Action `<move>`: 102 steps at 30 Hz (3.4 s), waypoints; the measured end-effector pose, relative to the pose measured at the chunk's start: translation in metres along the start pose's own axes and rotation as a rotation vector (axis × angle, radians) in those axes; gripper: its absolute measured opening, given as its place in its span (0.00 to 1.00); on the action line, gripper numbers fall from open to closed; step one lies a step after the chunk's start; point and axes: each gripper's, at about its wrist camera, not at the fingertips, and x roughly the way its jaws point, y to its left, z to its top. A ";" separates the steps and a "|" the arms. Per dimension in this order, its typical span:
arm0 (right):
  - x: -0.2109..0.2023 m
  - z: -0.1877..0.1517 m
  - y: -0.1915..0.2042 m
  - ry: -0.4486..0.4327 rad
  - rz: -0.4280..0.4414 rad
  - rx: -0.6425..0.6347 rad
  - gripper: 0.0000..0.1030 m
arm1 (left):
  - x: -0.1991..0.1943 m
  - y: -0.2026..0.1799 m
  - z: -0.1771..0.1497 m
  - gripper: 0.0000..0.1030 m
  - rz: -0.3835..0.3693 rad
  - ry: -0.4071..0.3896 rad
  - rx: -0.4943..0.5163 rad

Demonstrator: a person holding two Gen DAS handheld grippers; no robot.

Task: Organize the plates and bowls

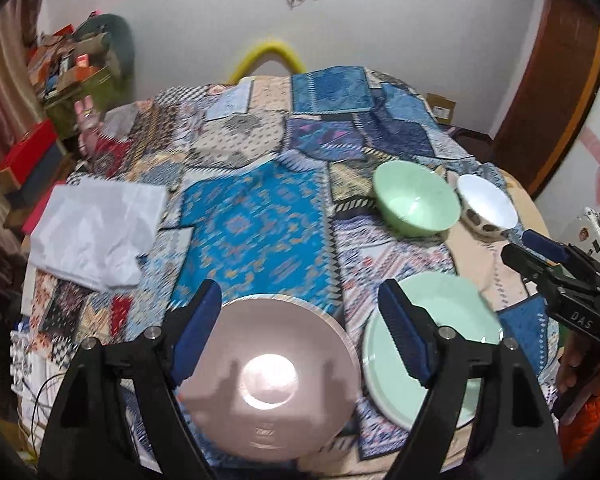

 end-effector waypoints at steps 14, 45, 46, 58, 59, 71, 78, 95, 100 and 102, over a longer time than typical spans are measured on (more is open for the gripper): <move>0.049 0.009 -0.067 0.032 -0.075 0.113 0.64 | 0.073 -0.057 0.053 0.90 -0.053 0.020 0.073; 0.146 0.031 -0.076 0.199 -0.017 0.070 0.26 | 0.209 -0.065 0.079 0.76 -0.047 0.132 0.091; 0.148 0.031 -0.075 0.206 -0.002 0.055 0.22 | 0.212 -0.065 0.079 0.74 -0.044 0.140 0.091; 0.156 0.034 -0.072 0.241 0.068 0.049 0.20 | 0.232 -0.075 0.073 0.23 -0.059 0.194 0.140; 0.159 0.035 -0.072 0.245 0.063 0.051 0.20 | 0.233 -0.078 0.072 0.21 -0.062 0.195 0.149; 0.152 0.034 -0.069 0.241 0.053 0.055 0.19 | 0.222 -0.085 0.069 0.19 -0.079 0.196 0.146; 0.123 0.034 -0.060 0.215 0.056 0.062 0.19 | 0.185 -0.086 0.065 0.19 -0.089 0.161 0.143; 0.039 0.037 -0.012 0.103 0.072 0.016 0.19 | 0.068 -0.071 0.047 0.19 -0.086 0.042 0.116; 0.025 0.034 0.007 0.086 0.094 -0.004 0.19 | 0.040 -0.057 0.035 0.19 -0.070 0.018 0.089; 0.023 0.033 0.014 0.083 0.103 -0.012 0.19 | 0.031 -0.051 0.029 0.19 -0.065 0.013 0.079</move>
